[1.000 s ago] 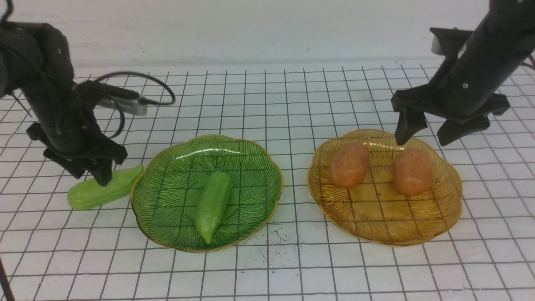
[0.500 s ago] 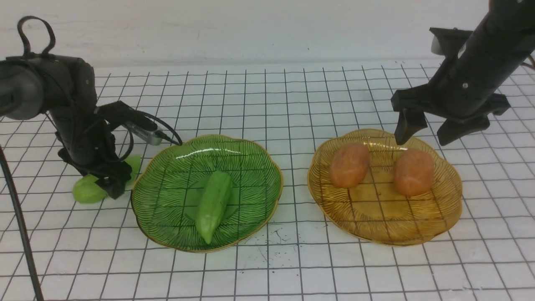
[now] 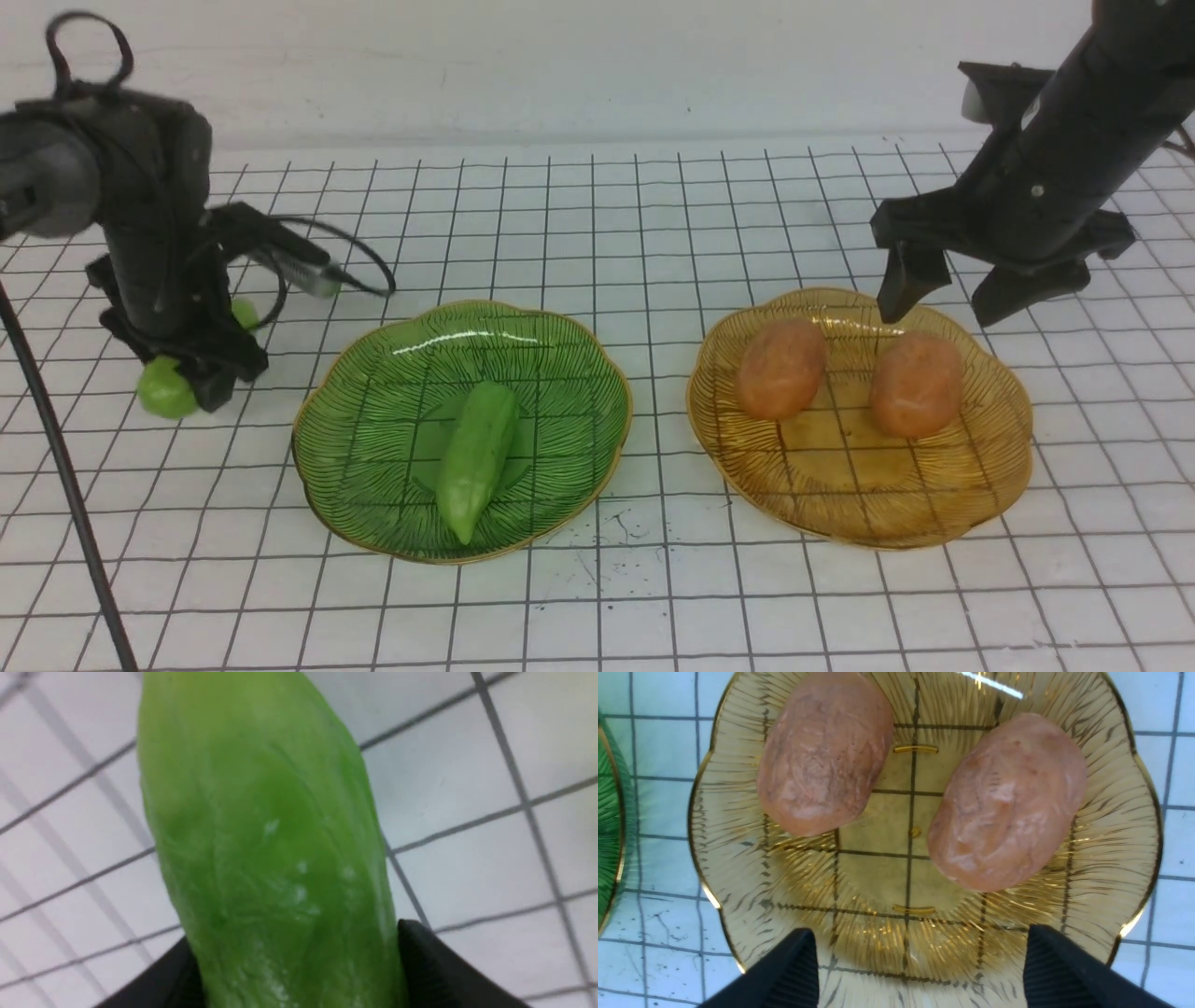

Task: Put different types of vegetables on the plate.

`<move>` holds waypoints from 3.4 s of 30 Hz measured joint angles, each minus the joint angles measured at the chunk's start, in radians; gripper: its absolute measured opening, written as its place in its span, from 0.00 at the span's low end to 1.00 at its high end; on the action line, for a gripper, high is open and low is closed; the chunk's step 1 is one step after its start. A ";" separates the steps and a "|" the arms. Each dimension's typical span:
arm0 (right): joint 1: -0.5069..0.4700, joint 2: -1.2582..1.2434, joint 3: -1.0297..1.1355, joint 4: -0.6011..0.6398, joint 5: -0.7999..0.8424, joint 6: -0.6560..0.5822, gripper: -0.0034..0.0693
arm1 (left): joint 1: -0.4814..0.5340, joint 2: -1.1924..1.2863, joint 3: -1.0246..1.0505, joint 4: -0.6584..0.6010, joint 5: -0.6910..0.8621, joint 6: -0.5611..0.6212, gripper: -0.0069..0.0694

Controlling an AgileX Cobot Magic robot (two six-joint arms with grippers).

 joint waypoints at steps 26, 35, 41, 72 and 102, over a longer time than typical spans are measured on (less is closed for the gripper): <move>0.000 -0.037 0.012 0.023 -0.002 -0.067 0.22 | -0.127 0.058 -0.129 -0.463 0.052 -0.284 0.73; 0.000 -0.350 0.131 -0.026 0.002 -0.075 0.12 | -0.127 -0.026 -0.026 -0.516 0.052 -0.330 0.84; 0.000 -0.600 0.242 -0.036 0.005 -0.075 0.12 | -0.127 -0.114 -0.026 -0.534 0.052 -0.330 0.79; 0.000 -1.439 1.108 -0.120 -1.164 -0.172 0.12 | -0.127 -0.185 -0.026 -0.527 0.053 -0.202 0.08; -0.198 -1.835 1.651 -0.120 -0.880 -0.172 0.12 | -0.127 -0.546 0.221 -0.333 0.056 -0.215 0.08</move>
